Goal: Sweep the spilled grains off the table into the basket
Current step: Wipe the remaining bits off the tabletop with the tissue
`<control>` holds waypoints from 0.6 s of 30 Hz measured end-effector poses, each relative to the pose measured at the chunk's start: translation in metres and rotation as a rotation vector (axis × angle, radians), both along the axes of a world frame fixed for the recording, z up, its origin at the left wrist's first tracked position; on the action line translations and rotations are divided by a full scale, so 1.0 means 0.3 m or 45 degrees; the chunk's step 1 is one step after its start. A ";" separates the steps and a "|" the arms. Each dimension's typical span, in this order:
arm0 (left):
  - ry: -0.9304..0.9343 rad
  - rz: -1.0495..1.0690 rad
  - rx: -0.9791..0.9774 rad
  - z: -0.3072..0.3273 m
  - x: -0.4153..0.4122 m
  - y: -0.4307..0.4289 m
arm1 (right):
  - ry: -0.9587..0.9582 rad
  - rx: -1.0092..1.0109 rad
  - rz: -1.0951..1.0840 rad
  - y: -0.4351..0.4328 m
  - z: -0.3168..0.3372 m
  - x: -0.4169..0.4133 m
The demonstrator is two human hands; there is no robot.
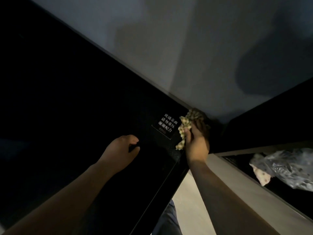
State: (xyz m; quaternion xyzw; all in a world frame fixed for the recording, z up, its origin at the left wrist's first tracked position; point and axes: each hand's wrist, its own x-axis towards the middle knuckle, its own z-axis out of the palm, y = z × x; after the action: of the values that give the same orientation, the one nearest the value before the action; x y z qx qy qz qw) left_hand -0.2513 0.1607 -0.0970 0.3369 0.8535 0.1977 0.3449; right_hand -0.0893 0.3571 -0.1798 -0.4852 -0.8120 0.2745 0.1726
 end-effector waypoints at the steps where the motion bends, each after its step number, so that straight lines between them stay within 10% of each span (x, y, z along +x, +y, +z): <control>1: 0.022 -0.003 0.007 -0.003 0.001 -0.004 | 0.038 0.037 0.021 -0.026 -0.005 0.011; 11: 0.354 -0.322 -0.195 -0.056 0.032 -0.069 | 0.342 0.031 -0.009 -0.179 0.066 0.069; 18: 0.467 -0.463 -0.248 -0.122 0.036 -0.135 | 0.098 0.001 -0.120 0.055 0.011 -0.001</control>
State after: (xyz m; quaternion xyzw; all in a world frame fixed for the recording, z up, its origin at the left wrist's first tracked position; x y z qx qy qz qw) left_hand -0.2405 0.1202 -0.1337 0.4799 0.8423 -0.0150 0.2451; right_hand -0.0896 0.3736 -0.1766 -0.5120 -0.7811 0.2842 0.2167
